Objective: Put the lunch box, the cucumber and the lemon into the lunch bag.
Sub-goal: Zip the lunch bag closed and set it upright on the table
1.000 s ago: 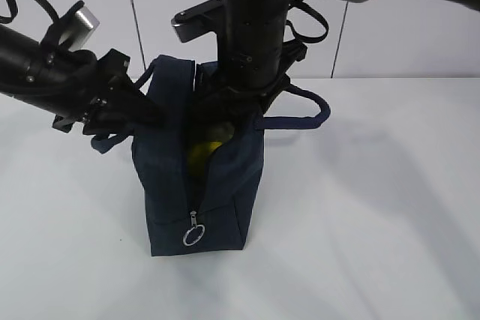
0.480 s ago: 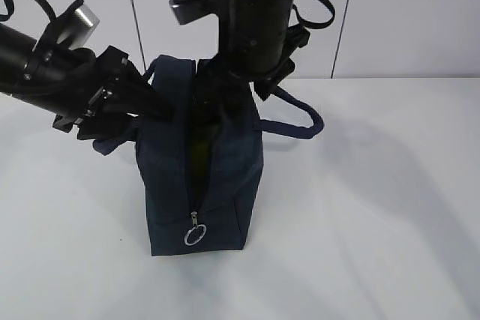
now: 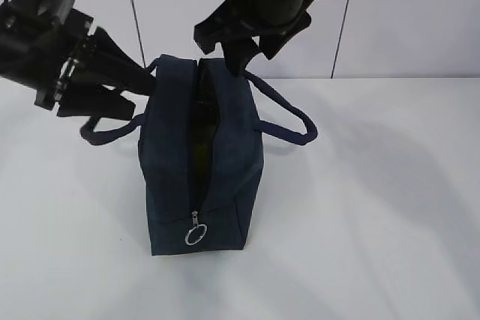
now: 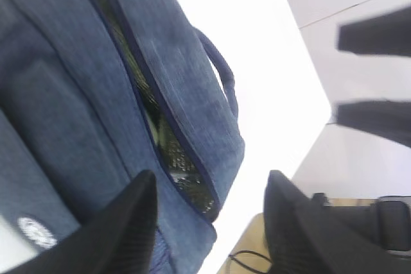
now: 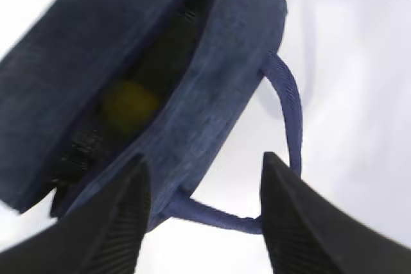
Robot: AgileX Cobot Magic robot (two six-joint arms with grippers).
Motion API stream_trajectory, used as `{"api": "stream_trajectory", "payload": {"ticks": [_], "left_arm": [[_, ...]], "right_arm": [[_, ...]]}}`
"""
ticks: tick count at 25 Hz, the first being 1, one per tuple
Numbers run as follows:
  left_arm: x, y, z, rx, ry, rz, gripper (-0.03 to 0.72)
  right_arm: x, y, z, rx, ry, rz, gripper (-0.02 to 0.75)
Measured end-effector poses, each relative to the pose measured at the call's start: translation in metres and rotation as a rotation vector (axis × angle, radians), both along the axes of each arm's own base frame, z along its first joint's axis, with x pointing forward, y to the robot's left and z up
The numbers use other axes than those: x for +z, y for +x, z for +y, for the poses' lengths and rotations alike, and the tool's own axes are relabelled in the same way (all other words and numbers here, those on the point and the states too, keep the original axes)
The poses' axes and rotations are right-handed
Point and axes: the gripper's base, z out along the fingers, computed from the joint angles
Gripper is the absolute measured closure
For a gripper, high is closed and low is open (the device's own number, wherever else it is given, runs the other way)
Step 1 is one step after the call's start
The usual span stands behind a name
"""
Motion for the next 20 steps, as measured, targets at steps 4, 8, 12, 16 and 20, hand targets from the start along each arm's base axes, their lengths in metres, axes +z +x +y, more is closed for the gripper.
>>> {"api": "stream_trajectory", "payload": {"ticks": [4,8,12,16,20], "left_arm": [[0.023,0.009,0.000,-0.027,0.014,-0.090,0.255],[0.042,0.016,0.001,-0.038,0.045,-0.164,0.307],[0.051,0.007,0.004,-0.069,0.179,-0.180,0.316],[0.062,-0.010,0.007,-0.079,0.304,-0.193,0.320],[0.083,-0.030,0.007,-0.069,0.359,-0.236,0.356]], "right_arm": [[0.019,-0.011,-0.002,0.083,0.031,-0.024,0.338],[0.039,-0.024,-0.005,0.107,0.097,-0.033,0.338],[0.057,-0.038,-0.010,0.120,0.158,-0.041,0.338],[0.065,-0.053,-0.021,0.120,0.164,-0.046,0.338],[0.067,-0.070,-0.034,0.120,0.155,-0.036,0.338]]}}
